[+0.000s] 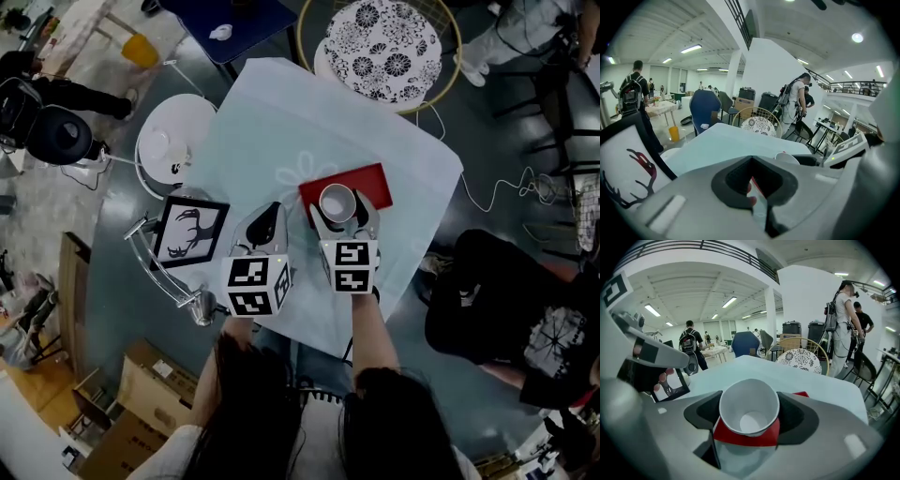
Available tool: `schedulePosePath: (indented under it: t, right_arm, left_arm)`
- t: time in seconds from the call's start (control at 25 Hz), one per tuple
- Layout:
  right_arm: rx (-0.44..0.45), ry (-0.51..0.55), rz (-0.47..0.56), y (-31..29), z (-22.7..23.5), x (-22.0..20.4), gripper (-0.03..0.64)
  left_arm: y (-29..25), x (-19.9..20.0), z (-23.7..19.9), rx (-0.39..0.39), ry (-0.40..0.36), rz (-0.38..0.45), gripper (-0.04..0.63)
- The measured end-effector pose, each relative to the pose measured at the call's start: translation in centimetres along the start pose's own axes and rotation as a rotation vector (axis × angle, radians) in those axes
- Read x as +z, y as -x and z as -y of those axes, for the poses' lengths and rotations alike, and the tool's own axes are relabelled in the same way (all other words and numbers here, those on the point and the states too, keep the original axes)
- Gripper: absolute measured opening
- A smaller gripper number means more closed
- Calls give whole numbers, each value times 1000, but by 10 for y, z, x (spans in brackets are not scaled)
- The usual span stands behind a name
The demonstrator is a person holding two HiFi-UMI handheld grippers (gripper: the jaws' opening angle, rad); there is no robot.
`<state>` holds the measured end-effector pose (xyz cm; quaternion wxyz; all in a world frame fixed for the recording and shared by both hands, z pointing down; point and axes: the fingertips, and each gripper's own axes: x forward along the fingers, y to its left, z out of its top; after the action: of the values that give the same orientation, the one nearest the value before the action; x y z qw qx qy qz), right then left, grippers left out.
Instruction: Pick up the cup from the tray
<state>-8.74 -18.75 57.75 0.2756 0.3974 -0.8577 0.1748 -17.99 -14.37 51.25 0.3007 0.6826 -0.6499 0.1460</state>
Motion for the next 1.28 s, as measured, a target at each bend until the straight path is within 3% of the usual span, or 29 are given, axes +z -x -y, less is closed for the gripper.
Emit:
schedulePosePath:
  t: [0.36, 0.92, 1.12, 1.28]
  right_arm:
    - [-15, 14, 28, 18, 0, 10, 365]
    - [-153, -30, 56, 82, 43, 4, 365]
    - [-202, -38, 67, 104, 62, -5, 365]
    - [-227, -45, 64, 120, 72, -11, 364]
  left_arm:
    - [1, 1, 12, -30, -4, 18, 2]
    - [19, 8, 44, -105, -39, 50, 1]
    - [18, 4, 69, -152, -123, 36, 2]
    - [18, 2, 86, -189, -134, 34, 2]
